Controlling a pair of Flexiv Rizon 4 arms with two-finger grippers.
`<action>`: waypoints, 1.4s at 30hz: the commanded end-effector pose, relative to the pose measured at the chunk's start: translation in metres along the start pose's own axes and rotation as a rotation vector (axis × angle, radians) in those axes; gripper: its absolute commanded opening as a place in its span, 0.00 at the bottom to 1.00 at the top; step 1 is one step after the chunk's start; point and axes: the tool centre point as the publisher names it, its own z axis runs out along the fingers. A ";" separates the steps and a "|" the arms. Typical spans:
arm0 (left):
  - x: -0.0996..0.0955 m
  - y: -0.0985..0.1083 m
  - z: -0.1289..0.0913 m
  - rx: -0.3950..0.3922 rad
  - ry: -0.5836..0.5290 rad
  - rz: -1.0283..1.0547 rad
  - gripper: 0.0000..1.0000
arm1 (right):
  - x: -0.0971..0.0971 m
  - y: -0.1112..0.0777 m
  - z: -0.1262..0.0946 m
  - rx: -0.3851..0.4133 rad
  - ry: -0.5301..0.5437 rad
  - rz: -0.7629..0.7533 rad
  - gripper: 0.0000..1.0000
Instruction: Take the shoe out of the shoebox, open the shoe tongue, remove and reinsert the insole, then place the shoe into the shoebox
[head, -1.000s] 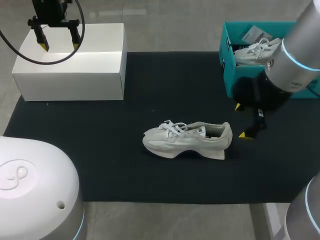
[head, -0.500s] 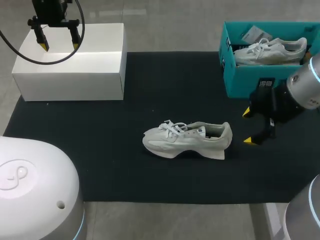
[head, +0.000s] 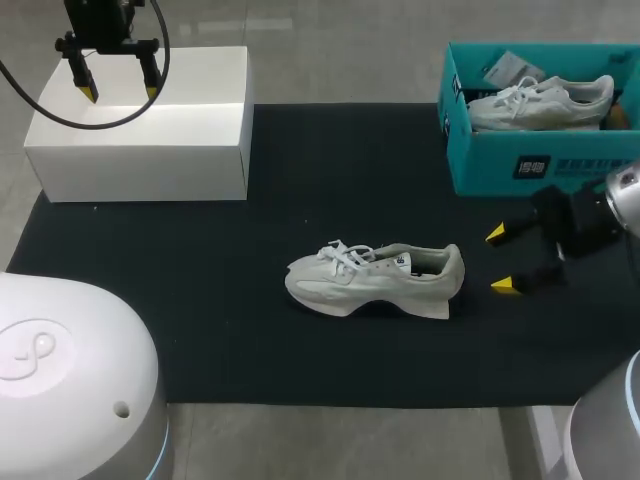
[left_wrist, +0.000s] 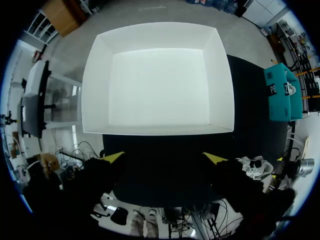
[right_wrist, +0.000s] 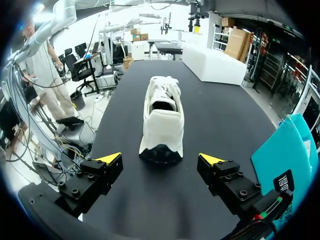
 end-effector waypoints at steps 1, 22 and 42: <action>0.000 0.000 0.000 0.000 0.000 0.000 1.00 | -0.017 0.001 0.019 -0.020 0.015 0.004 1.00; 0.000 0.000 0.000 0.000 0.000 0.000 1.00 | -0.012 0.002 0.076 -0.100 0.026 0.005 1.00; 0.000 0.000 0.000 0.000 0.000 0.000 1.00 | -0.010 0.009 0.120 -0.178 0.023 0.047 1.00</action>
